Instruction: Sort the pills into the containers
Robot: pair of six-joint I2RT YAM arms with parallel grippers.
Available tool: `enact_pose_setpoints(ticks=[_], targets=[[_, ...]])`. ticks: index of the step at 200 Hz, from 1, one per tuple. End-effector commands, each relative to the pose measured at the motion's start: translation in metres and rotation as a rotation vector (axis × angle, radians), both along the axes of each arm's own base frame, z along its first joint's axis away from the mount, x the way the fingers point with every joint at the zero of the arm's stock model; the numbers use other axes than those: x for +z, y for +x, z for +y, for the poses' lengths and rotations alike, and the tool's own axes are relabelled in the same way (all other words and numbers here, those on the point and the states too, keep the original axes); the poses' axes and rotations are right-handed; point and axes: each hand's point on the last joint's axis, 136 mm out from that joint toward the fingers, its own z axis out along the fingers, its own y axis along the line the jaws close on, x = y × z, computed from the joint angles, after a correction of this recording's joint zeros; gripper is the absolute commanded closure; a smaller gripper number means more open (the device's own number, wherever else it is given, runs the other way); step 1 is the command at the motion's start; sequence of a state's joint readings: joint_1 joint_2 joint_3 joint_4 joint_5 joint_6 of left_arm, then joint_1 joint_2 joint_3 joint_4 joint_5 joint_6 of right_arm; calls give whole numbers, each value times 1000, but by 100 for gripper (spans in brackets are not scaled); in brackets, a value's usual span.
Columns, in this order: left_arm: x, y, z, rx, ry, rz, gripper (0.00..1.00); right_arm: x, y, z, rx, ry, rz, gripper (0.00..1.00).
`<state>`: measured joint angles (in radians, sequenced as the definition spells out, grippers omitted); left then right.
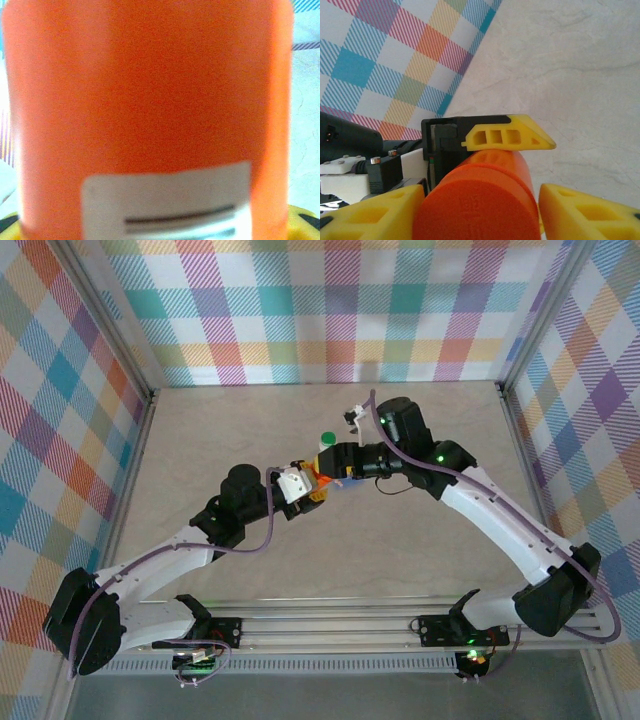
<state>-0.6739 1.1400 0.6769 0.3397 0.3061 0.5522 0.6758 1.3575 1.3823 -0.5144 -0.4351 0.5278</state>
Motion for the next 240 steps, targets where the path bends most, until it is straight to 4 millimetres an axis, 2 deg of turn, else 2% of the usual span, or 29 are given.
enact_pose_setpoints(ticks=[1, 19, 30, 46, 62, 68, 71, 73, 74, 77, 108, 140, 152, 166, 183, 214, 233, 240], targets=[[32, 3, -4, 6, -53, -87, 97, -5, -4, 3, 11, -10, 27, 43], [34, 6, -2, 29, -57, -94, 94, -5, -5, 4, 15, -5, 34, 50], [34, 7, -1, 36, -56, -95, 90, -3, -4, 4, 12, 0, 32, 61], [33, 7, -1, 35, -53, -96, 75, 0, -1, 1, -13, -6, 13, 72], [35, 4, 0, 30, -61, -104, 57, 6, 5, -6, -55, -29, -35, 77], [35, 3, 0, 28, -63, -107, 40, 7, 8, -10, -77, -42, -54, 78], [34, 3, 1, 28, -62, -106, 25, 8, 10, -12, -90, -50, -64, 78], [34, 3, 1, 29, -61, -106, 9, 8, 12, -13, -97, -55, -71, 78], [34, 3, 1, 30, -61, -105, 4, 9, 12, -14, -101, -56, -77, 78], [35, 3, 2, 31, -60, -108, 0, 9, 14, -16, -111, -64, -85, 78], [38, 2, 12, 76, -68, -128, 0, 10, 52, -42, -240, -183, -189, 79], [35, -3, 22, 104, -81, -124, 0, 0, 119, -91, -434, -365, -298, 79], [33, -4, 26, 121, -82, -116, 0, -9, 147, -112, -497, -461, -326, 79], [29, -5, 32, 147, -87, -98, 0, -29, 180, -138, -554, -580, -313, 78], [25, -6, 38, 176, -102, -75, 0, -50, 209, -164, -583, -656, -246, 77], [15, -2, 42, 219, -119, -11, 0, -77, 245, -194, -621, -731, -201, 78], [11, 10, 48, 293, -153, 11, 0, -99, 262, -201, -619, -757, -169, 78], [10, 15, 50, 324, -170, 17, 0, -102, 267, -203, -618, -761, -166, 78]])
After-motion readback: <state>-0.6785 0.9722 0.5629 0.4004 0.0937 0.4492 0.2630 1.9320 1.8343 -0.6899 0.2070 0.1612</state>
